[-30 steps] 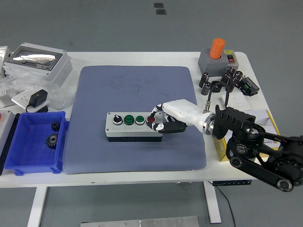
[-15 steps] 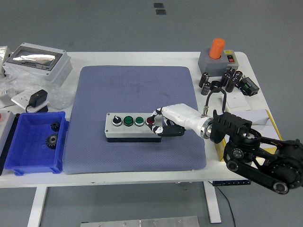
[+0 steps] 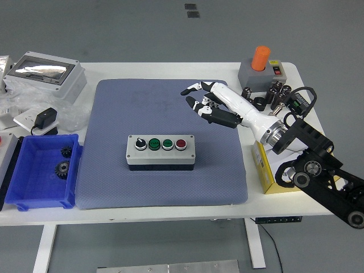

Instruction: Pick up the button,place it on the desk,press the button,press the button

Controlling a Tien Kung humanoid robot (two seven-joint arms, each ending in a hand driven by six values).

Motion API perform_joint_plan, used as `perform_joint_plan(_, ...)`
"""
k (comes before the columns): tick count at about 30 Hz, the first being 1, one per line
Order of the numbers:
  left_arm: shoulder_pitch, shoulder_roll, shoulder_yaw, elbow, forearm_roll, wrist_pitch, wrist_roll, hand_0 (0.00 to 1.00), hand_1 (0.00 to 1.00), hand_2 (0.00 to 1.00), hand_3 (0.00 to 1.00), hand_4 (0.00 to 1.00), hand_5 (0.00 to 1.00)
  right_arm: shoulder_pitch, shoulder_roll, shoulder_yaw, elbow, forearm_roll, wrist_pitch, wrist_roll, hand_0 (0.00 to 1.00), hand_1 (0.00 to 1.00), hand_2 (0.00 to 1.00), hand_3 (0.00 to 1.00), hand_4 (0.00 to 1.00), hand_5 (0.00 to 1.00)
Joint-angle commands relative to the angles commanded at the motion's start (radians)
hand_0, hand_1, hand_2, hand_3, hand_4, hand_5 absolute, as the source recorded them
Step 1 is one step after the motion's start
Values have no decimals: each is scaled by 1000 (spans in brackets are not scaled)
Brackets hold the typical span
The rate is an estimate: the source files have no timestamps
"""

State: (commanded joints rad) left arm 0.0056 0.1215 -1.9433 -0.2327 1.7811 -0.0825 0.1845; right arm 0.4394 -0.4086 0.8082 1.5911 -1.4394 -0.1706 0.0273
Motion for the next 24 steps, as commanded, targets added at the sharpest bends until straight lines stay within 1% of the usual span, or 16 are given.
perform_joint_plan(3, 1, -5, -4, 2, 10, -3, -1, 680, 657, 617, 766, 859, 691, -63, 63, 17, -31, 46, -73, 63, 249, 285, 372, 730, 943, 811)
perform_joint_plan(4, 2, -5, -5, 3, 12, -4, -3, 680, 657, 617, 766, 859, 691, -79, 79, 22, -36, 58, -91, 79, 249, 285, 372, 730, 943, 811)
perform_joint_plan(5, 2, -6, -8, 5, 16, -5, -6, 679, 657, 617, 766, 855, 691, -102, 100, 33, -41, 79, -115, 102, 656, 699, 730, 826, 998, 838)
perform_joint_plan(7, 1, -8, -12, 8, 21, -5, -13, 679, 657, 617, 766, 855, 691, -144, 129, 55, -47, 116, -157, 146, 656, 699, 730, 826, 998, 838)
perform_joint_plan(8, 0, -8, -14, 9, 22, -5, -16, 679, 657, 617, 766, 855, 691, -167, 135, 67, -49, 135, -178, 169, 656, 699, 730, 826, 998, 838)
perform_joint_plan(10, -2, -9, -18, 10, 24, -4, -21, 679, 657, 617, 766, 855, 691, -206, 133, 90, -53, 170, -203, 212, 656, 699, 730, 826, 998, 838)
perform_joint_plan(11, -3, -9, -20, 11, 26, -4, -22, 680, 658, 620, 767, 853, 682, -223, 130, 100, -56, 184, -210, 231, 858, 877, 912, 954, 998, 801)
perform_joint_plan(13, -6, -8, -24, 12, 31, -3, -24, 680, 658, 620, 767, 853, 682, -253, 121, 120, -63, 210, -220, 267, 858, 877, 912, 954, 998, 801)
perform_joint_plan(16, -11, -6, -27, 13, 34, -2, -24, 680, 658, 620, 767, 853, 682, -280, 115, 149, -71, 231, -224, 294, 858, 877, 912, 954, 998, 801)
perform_joint_plan(17, -12, -5, -28, 13, 36, -1, -25, 681, 658, 622, 767, 849, 697, -285, 114, 159, -73, 236, -225, 299, 875, 894, 924, 962, 998, 781)
perform_joint_plan(22, -21, -1, -37, 16, 55, -5, -28, 681, 658, 622, 767, 849, 697, -294, 110, 204, -68, 244, -225, 312, 875, 894, 924, 962, 998, 781)
perform_joint_plan(23, -22, 0, -38, 17, 57, -6, -28, 681, 659, 623, 767, 823, 716, -295, 108, 211, -65, 243, -227, 312, 874, 877, 909, 946, 998, 746)
perform_joint_plan(24, -22, 1, -39, 17, 61, -7, -27, 681, 659, 623, 767, 823, 716, -294, 102, 219, -61, 241, -235, 310, 874, 877, 909, 946, 998, 746)
